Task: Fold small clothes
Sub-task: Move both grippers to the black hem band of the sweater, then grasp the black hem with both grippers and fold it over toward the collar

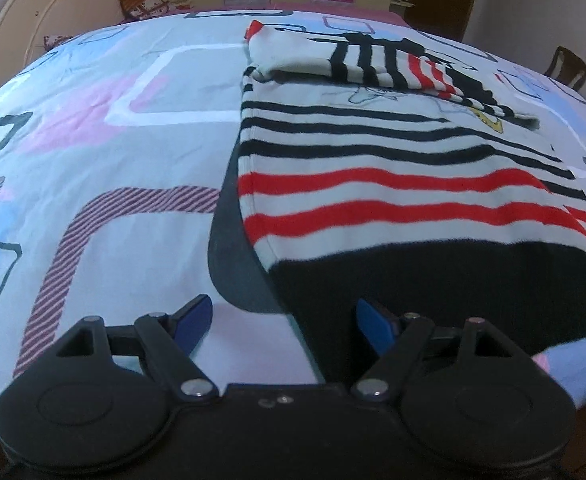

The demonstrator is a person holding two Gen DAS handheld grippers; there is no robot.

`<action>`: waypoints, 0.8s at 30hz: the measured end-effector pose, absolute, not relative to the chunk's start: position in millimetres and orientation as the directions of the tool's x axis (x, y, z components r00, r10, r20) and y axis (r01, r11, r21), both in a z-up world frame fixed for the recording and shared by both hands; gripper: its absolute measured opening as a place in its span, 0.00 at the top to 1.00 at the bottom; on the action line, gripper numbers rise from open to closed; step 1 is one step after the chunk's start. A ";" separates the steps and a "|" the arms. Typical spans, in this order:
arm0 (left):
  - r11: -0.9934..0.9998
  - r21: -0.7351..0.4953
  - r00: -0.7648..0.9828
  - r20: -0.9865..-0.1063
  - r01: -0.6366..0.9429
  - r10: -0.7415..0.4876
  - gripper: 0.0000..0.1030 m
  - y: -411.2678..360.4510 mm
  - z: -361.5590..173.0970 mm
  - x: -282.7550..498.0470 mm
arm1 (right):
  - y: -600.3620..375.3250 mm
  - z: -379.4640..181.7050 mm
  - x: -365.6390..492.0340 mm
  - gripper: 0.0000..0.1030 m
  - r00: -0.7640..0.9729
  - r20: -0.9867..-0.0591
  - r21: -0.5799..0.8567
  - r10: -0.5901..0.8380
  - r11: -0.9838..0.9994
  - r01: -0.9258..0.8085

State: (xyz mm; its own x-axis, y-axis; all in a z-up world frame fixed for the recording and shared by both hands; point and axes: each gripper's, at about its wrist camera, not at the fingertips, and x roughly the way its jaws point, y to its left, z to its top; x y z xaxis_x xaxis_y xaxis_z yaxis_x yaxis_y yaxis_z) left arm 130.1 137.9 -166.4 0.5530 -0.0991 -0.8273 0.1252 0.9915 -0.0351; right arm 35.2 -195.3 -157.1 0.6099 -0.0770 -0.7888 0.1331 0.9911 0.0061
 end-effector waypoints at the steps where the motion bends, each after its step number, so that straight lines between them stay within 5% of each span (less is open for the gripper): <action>1: 0.991 -0.039 0.554 -0.826 0.130 -0.105 0.25 137.4 -166.6 128.4 | -197.9 -158.3 33.8 0.44 0.606 -0.791 0.008 -0.082 0.990 0.144; 3: 0.989 -0.063 0.548 -0.827 0.131 -0.125 0.28 137.2 -167.4 126.0 | -202.1 -159.8 31.5 0.43 0.602 -0.793 0.008 -0.092 0.987 0.162; 6: 0.984 -0.105 0.540 -0.825 0.143 -0.167 0.39 134.8 -166.9 123.2 | -207.0 -159.9 26.7 0.25 0.608 -0.785 -0.006 -0.122 0.982 0.190; 9: 0.979 -0.134 0.533 -0.823 0.157 -0.198 0.59 131.4 -166.8 122.6 | -211.5 -162.6 22.6 0.25 0.604 -0.787 -0.004 -0.123 0.981 0.195; 14: 0.970 -0.176 0.507 -0.829 0.165 -0.237 0.75 128.1 -166.4 124.4 | -219.0 -167.2 19.1 0.25 0.597 -0.799 0.070 -0.074 0.974 0.215; 22: 0.958 -0.233 0.476 -0.832 0.166 -0.285 0.91 127.8 -166.0 130.6 | -211.1 -163.9 19.0 0.88 0.582 -0.813 0.157 0.029 0.973 0.170; 24: 0.954 -0.253 0.481 -0.825 0.158 -0.298 0.92 130.8 -165.0 130.2 | -208.3 -163.2 20.1 0.95 0.576 -0.816 0.172 0.052 0.973 0.156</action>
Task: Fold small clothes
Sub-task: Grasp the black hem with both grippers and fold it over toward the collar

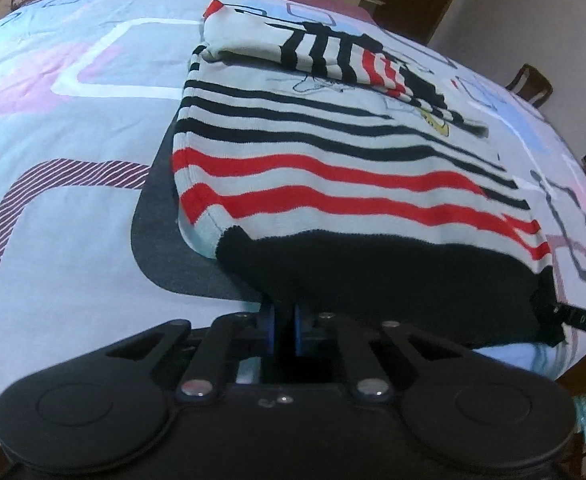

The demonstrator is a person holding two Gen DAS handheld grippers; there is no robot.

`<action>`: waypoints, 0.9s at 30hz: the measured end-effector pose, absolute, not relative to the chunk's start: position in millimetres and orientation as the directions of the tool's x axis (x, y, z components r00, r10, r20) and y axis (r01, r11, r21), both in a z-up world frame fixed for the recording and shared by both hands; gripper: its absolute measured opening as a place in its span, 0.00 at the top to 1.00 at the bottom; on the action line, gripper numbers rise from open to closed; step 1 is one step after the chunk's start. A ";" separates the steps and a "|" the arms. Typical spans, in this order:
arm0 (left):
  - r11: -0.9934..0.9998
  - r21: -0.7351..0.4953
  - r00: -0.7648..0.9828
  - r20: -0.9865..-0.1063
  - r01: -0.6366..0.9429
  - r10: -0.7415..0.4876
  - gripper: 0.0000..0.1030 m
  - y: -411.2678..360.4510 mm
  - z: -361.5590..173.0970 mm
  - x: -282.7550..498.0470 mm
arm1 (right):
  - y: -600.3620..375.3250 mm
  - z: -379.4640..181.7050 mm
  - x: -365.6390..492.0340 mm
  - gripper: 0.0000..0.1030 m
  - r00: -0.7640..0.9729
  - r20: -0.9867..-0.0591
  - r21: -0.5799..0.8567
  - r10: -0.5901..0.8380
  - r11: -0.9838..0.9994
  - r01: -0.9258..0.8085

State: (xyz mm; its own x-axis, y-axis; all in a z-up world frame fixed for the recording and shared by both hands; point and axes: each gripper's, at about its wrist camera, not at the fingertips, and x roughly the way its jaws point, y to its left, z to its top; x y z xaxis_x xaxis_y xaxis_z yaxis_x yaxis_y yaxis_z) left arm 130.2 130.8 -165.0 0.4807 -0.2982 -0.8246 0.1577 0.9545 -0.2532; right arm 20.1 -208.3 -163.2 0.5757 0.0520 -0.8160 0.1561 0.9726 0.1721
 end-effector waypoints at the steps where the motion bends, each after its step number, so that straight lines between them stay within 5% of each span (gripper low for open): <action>1: 0.953 -0.261 0.487 -0.818 0.157 -0.305 0.93 132.3 -163.0 129.7 | -208.1 -161.9 19.7 0.95 0.579 -0.813 0.180 0.059 0.971 0.155; 27: 0.928 -0.334 0.705 -0.619 0.163 -0.346 0.93 124.1 -78.2 248.9 | -236.1 -71.7 125.2 0.95 0.809 -0.568 0.366 0.152 0.927 0.083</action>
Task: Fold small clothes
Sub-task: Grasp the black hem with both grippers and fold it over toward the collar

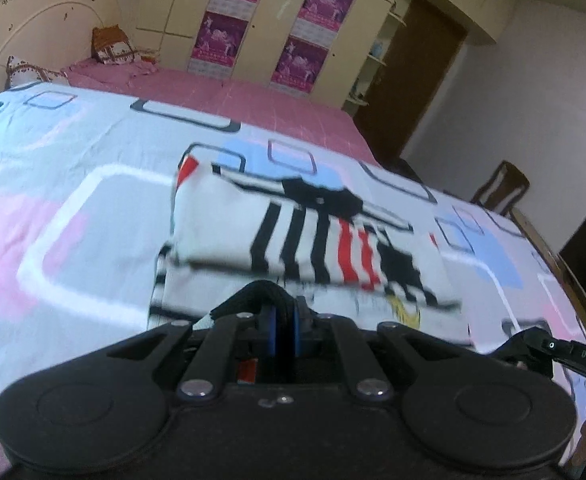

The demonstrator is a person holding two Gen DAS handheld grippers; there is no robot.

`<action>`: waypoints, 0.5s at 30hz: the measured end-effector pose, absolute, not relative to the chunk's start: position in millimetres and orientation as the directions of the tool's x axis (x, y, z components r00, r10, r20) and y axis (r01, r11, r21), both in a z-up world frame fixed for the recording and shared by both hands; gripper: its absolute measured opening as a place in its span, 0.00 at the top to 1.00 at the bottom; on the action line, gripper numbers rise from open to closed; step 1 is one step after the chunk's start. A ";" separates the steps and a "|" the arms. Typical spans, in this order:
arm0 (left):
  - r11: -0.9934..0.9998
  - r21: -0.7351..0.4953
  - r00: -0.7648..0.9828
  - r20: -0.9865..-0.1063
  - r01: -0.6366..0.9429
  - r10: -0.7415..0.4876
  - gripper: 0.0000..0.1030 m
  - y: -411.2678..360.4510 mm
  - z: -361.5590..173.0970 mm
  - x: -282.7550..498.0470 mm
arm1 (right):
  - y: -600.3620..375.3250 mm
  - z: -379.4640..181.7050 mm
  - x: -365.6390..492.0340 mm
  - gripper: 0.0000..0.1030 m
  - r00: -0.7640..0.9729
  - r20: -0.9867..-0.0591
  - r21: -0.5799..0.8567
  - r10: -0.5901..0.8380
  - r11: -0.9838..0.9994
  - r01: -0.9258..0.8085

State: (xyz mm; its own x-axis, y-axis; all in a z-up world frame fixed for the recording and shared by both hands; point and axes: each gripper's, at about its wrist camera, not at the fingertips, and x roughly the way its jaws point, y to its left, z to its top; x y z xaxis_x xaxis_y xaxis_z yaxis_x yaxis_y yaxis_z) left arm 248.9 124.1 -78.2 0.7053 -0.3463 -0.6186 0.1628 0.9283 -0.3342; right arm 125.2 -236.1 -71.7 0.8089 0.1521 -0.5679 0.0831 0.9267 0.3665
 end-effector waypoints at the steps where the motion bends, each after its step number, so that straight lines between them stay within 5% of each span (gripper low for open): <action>1: 0.930 -0.331 0.711 -0.615 0.160 -0.341 0.93 122.4 -77.0 256.9 | -237.8 -71.0 134.7 0.95 0.813 -0.563 0.364 0.150 0.928 0.081; 15: 0.951 -0.290 0.764 -0.589 0.107 -0.265 0.93 98.7 -74.7 378.2 | -267.5 -75.1 283.8 0.95 0.822 -0.541 0.392 0.176 0.918 0.062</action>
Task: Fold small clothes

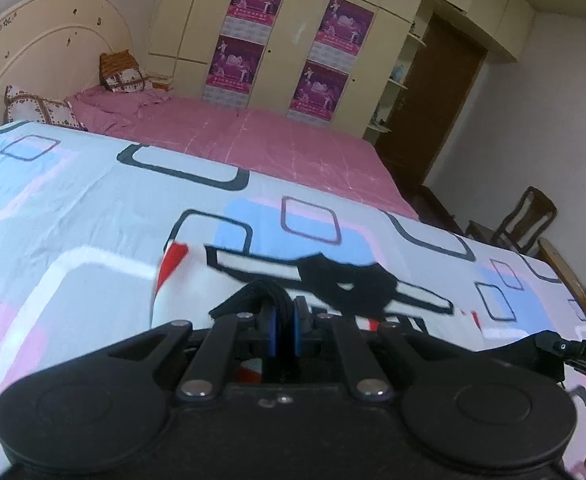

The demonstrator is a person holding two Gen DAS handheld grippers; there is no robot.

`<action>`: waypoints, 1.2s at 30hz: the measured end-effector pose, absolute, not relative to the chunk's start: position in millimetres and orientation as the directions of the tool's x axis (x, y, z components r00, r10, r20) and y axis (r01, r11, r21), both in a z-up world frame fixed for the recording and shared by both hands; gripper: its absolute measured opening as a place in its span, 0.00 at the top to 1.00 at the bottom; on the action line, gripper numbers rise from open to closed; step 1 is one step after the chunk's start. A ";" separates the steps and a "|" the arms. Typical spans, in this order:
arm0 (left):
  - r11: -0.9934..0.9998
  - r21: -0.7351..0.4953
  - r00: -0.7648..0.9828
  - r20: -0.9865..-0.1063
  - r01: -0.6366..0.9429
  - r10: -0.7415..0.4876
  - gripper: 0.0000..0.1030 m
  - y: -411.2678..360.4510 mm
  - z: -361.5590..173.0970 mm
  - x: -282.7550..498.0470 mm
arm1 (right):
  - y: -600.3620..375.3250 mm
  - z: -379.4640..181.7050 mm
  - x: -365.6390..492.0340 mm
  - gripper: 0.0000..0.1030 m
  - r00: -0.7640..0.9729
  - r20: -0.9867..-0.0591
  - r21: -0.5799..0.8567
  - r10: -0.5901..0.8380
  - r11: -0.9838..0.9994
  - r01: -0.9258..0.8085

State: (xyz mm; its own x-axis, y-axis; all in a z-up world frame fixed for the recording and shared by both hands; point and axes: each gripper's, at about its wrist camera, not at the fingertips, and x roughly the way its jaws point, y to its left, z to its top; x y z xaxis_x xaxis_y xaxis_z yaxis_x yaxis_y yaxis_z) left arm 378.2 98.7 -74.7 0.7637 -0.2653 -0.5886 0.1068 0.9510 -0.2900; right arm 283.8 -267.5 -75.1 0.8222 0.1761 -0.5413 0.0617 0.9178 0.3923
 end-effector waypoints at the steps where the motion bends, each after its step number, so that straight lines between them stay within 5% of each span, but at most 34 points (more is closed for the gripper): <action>1: 0.953 -0.287 0.763 -0.593 0.097 -0.257 0.93 97.2 -77.2 387.3 | -268.3 -76.9 293.8 0.95 0.821 -0.543 0.390 0.176 0.919 0.061; 22: 0.979 -0.194 0.658 -0.745 -0.059 -0.108 0.90 80.2 -143.6 498.4 | -301.6 -157.6 417.1 0.95 0.710 -0.679 0.444 0.189 0.875 0.192; 25: 0.986 -0.158 0.665 -0.742 -0.056 -0.081 0.82 77.2 -145.5 502.7 | -303.5 -163.0 420.6 0.94 0.701 -0.690 0.429 0.180 0.882 0.196; 27: 0.987 -0.150 0.689 -0.722 -0.062 -0.066 0.52 80.0 -142.2 503.1 | -303.1 -164.0 422.0 0.94 0.700 -0.690 0.424 0.182 0.886 0.187; 29: 0.983 -0.168 0.718 -0.693 -0.077 -0.062 0.24 88.6 -134.6 498.8 | -304.2 -161.8 421.0 0.82 0.707 -0.682 0.424 0.187 0.889 0.174; 31: 0.982 -0.180 0.746 -0.662 -0.065 -0.072 0.22 96.3 -126.5 492.8 | -305.3 -155.4 415.6 0.21 0.749 -0.649 0.398 0.138 0.900 0.180; 36: 0.990 -0.140 0.755 -0.651 -0.018 -0.079 0.25 102.7 -121.2 485.5 | -305.7 -145.6 413.5 0.20 0.780 -0.611 0.356 0.136 0.927 0.117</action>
State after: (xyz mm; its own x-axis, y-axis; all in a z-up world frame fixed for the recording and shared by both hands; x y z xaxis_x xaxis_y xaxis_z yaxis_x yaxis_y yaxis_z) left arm 485.5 102.7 -121.2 0.7546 -0.0785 -0.6515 -0.0179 0.9900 -0.1401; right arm 413.5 -305.7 -145.6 0.7798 0.1361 -0.6111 0.1171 0.9271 0.3559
